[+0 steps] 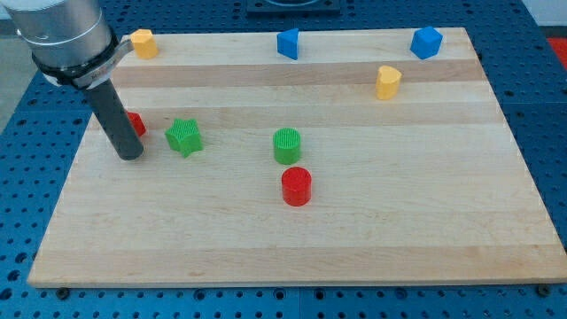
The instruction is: Tap the left side of green circle
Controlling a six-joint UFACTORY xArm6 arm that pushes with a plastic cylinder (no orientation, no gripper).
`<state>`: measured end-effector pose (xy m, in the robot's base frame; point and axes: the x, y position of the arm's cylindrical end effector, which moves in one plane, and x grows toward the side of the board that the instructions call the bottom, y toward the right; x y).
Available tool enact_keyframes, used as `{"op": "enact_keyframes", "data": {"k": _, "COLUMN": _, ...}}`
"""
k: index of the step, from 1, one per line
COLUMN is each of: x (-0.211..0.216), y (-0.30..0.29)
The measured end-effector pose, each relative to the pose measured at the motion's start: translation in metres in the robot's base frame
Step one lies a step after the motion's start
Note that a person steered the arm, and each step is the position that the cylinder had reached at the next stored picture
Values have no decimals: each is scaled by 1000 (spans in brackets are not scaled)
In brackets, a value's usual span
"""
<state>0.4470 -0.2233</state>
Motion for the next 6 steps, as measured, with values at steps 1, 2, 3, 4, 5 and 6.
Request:
{"op": "enact_keyframes", "data": {"k": 1, "x": -8, "y": 0}}
{"op": "enact_keyframes", "data": {"k": 2, "x": -10, "y": 2}}
{"op": "enact_keyframes", "data": {"k": 3, "x": -2, "y": 16}}
{"op": "enact_keyframes", "data": {"k": 4, "x": 13, "y": 31}}
{"op": "enact_keyframes", "data": {"k": 5, "x": 18, "y": 54}}
{"op": "enact_keyframes", "data": {"k": 6, "x": 18, "y": 89}}
